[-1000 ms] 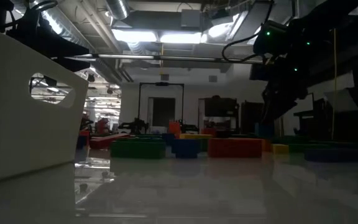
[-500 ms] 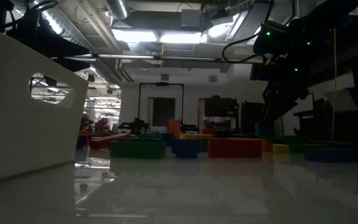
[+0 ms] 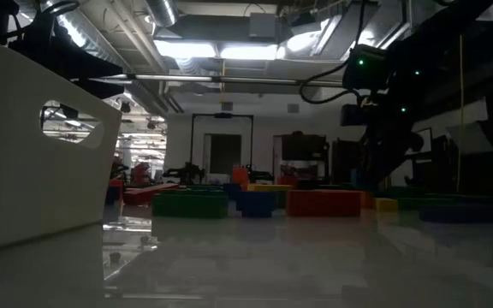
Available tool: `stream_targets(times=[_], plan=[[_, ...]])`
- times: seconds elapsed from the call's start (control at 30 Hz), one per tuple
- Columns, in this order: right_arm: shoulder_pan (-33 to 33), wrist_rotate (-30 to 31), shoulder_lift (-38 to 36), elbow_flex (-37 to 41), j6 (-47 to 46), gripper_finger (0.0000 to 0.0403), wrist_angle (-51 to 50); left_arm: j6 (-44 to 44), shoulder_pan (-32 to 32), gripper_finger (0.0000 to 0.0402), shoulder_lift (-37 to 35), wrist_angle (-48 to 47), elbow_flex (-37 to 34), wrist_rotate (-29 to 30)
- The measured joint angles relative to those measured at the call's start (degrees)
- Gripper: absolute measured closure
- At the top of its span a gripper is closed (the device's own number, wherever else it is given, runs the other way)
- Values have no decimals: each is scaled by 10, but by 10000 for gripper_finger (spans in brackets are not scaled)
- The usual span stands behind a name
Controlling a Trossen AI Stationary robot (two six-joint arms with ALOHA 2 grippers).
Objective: Sort blocks by size
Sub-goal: Put the square blue block into the gray bin
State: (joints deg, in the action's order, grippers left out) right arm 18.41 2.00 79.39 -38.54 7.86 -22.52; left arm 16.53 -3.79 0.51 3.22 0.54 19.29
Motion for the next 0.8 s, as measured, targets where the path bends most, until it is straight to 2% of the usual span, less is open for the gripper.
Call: stream_targets(times=[0.33,0.6,0.8], plan=[[0,0,0,0,1,269,5,0,0,189,0,0,0,0],[0,-1,0,0,1,254,4,0,0,189,0,0,0,0],[0,-17,0,-22,2,271,-29,0,0,189,0,0,0,0]])
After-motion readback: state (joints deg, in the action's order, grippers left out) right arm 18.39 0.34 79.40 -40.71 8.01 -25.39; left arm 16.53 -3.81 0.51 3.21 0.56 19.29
